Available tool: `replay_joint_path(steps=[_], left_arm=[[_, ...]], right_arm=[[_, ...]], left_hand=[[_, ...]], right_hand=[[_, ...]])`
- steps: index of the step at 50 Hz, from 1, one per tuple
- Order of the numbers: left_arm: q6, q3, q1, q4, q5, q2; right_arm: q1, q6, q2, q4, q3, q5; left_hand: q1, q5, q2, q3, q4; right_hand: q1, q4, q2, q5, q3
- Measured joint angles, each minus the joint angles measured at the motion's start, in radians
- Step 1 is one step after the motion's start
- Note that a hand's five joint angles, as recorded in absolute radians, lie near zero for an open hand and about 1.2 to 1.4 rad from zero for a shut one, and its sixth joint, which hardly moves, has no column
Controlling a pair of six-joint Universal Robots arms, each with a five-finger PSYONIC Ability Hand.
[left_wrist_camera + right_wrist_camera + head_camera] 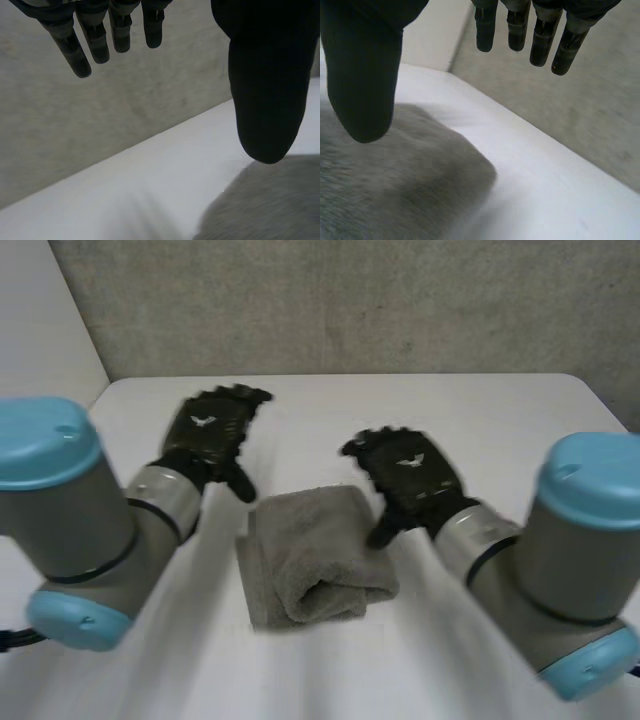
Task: Fold the towel.
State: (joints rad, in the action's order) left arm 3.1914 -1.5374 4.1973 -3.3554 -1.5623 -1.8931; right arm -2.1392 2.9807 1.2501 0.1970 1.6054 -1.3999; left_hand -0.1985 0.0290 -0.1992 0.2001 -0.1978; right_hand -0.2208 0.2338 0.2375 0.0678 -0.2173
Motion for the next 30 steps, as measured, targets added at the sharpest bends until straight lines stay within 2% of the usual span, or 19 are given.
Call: replay_joint_path(steps=[6, 14, 23, 30], left_arm=[[-0.099, 0.076, -0.097, 0.048, 0.015, -0.134], [-0.120, 0.077, -0.148, 0.101, -0.009, -0.230], [-0.101, 0.032, -0.125, 0.135, -0.115, -0.235], [-0.048, -0.014, -0.097, 0.144, -0.146, -0.225]], right_arm=[[0.124, 0.086, 0.022, -0.053, 0.033, 0.071], [0.142, 0.088, -0.078, -0.110, -0.018, 0.137], [0.081, 0.078, -0.199, -0.134, -0.120, 0.142], [0.011, 0.076, -0.290, -0.173, -0.218, 0.140]], left_hand=[[0.000, 0.003, -0.003, 0.002, -0.004], [0.000, 0.003, -0.004, 0.003, -0.004], [0.000, 0.003, -0.004, 0.003, -0.004], [0.000, 0.003, -0.004, 0.003, -0.004]], right_hand=[[0.000, 0.000, 0.000, -0.003, 0.000], [0.000, 0.000, 0.000, -0.004, 0.000], [0.000, 0.000, 0.000, -0.004, 0.000], [0.000, 0.000, 0.000, -0.004, 0.000]])
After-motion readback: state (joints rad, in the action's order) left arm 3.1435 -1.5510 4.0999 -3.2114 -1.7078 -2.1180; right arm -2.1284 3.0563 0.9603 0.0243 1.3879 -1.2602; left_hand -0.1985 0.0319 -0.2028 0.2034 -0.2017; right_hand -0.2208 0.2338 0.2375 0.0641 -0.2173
